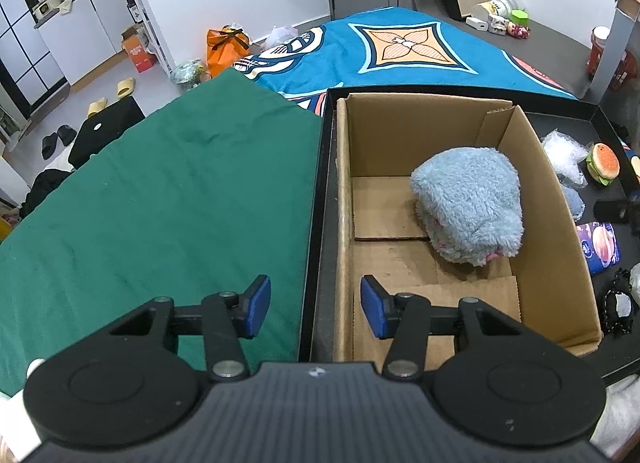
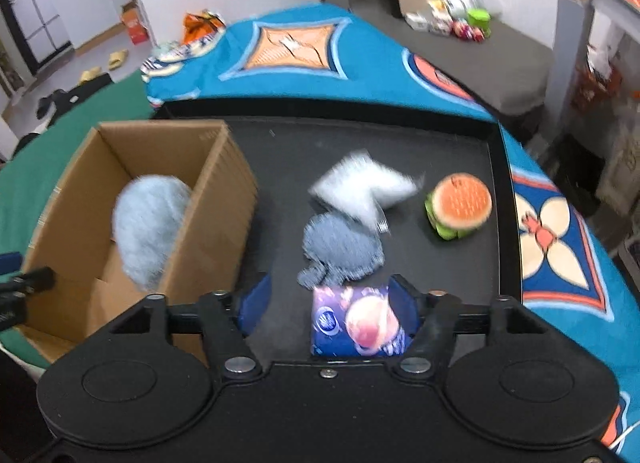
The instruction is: Organize soft objects
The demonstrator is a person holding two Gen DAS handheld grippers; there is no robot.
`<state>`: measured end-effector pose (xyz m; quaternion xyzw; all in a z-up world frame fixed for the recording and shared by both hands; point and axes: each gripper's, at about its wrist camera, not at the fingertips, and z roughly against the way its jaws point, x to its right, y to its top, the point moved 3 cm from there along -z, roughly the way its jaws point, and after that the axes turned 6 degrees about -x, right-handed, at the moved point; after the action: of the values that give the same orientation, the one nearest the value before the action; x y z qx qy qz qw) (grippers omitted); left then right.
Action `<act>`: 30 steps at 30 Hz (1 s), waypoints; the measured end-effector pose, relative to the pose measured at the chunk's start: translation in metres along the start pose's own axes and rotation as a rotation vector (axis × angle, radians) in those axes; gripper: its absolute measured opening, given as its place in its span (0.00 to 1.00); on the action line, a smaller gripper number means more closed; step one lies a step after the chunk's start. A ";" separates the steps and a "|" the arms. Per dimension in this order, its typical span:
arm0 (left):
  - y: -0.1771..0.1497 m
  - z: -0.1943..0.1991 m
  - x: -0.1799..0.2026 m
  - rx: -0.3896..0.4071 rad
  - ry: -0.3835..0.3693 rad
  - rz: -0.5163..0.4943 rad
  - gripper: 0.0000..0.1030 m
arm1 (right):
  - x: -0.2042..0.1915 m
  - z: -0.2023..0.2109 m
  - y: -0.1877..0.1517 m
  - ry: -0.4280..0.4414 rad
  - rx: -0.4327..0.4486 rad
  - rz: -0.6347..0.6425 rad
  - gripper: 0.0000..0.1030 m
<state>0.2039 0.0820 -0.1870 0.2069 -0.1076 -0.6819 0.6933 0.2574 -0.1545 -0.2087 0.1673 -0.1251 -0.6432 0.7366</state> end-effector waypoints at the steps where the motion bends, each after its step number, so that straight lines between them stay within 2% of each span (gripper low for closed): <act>1: 0.000 0.000 0.000 -0.001 0.003 0.000 0.48 | 0.001 -0.005 -0.002 -0.005 -0.013 -0.006 0.69; 3: 0.000 0.000 0.001 -0.001 0.007 -0.002 0.49 | 0.003 -0.013 -0.006 -0.019 -0.034 -0.011 0.74; 8: 0.001 0.000 0.004 -0.002 0.023 -0.013 0.49 | 0.004 -0.028 -0.012 -0.041 -0.075 -0.005 0.77; 16: 0.002 -0.002 0.004 -0.010 0.029 -0.010 0.49 | 0.005 -0.044 -0.018 -0.082 -0.118 0.011 0.78; 18: 0.002 -0.002 0.004 -0.010 0.030 -0.011 0.49 | 0.005 -0.045 -0.019 -0.087 -0.119 0.014 0.76; 20: 0.002 -0.003 0.004 -0.010 0.029 -0.012 0.49 | 0.005 -0.044 -0.019 -0.106 -0.122 0.023 0.68; 22: 0.002 -0.003 0.004 -0.010 0.029 -0.010 0.49 | 0.005 -0.041 -0.018 -0.091 -0.119 0.021 0.65; 30: 0.001 -0.002 0.003 -0.005 0.023 -0.005 0.49 | -0.001 -0.022 -0.011 -0.088 -0.083 0.038 0.63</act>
<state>0.2061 0.0792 -0.1885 0.2131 -0.0975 -0.6814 0.6933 0.2566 -0.1533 -0.2335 0.1060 -0.1337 -0.6406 0.7487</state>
